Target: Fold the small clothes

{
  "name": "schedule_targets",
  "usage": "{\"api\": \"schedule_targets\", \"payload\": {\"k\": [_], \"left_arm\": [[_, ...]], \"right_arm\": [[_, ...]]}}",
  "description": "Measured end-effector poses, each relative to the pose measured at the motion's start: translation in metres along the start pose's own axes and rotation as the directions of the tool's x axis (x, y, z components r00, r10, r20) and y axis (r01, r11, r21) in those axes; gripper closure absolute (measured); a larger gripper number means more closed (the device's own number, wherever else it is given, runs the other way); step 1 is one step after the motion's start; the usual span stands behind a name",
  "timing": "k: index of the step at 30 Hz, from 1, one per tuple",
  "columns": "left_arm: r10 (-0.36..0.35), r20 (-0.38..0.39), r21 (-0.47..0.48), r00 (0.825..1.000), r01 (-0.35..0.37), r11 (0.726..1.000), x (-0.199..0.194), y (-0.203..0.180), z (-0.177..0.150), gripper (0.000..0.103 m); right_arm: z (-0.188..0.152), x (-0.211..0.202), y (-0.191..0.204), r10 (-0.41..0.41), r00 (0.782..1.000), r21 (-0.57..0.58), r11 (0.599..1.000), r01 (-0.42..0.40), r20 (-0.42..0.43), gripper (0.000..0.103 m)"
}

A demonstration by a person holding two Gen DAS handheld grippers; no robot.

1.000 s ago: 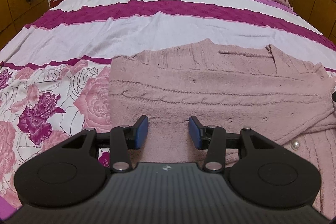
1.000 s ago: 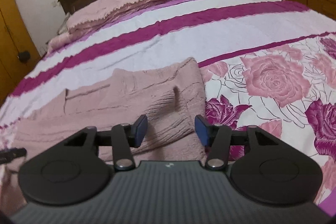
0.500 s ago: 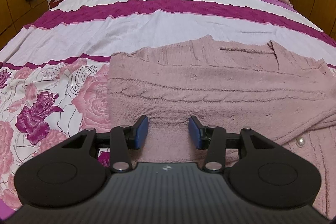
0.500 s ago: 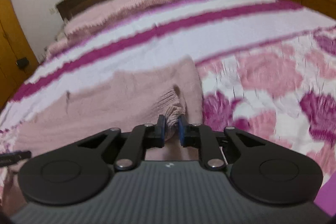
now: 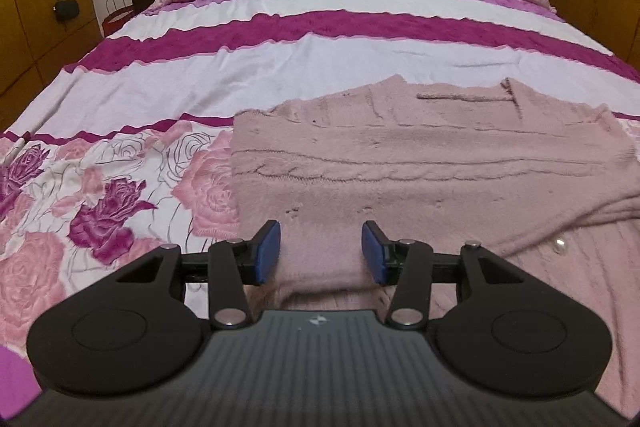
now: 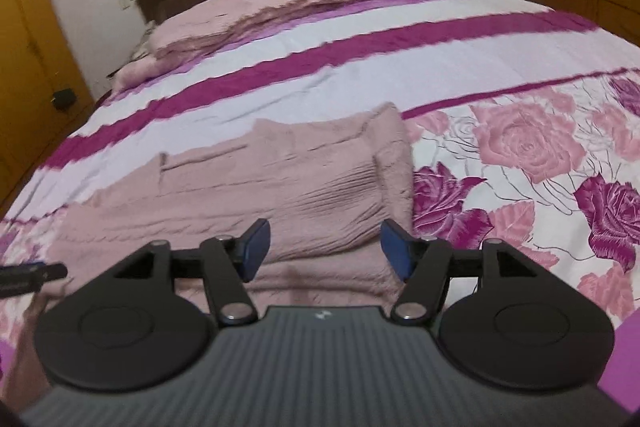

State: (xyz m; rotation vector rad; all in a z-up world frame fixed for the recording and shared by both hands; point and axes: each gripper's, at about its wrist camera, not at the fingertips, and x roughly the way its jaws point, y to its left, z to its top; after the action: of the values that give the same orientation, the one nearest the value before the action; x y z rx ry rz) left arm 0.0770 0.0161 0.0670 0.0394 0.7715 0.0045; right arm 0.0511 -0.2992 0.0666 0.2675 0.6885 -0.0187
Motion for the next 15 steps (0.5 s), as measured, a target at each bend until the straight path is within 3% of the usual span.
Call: {"api": "schedule_targets", "payload": {"k": [9,15], "left_arm": [[-0.057,-0.007,-0.013,0.998,0.057,0.998,-0.061,0.004,-0.022,0.050],[-0.089,-0.010,0.035,0.996,0.089,0.995,-0.102,-0.003,-0.042,0.050]], "right_arm": [[-0.014,-0.060,0.022,0.073,0.997,-0.130,0.989,-0.074,-0.008,0.039],[-0.023,-0.094,0.032,0.116,0.993,-0.202,0.972,-0.118,-0.021,0.039]]}}
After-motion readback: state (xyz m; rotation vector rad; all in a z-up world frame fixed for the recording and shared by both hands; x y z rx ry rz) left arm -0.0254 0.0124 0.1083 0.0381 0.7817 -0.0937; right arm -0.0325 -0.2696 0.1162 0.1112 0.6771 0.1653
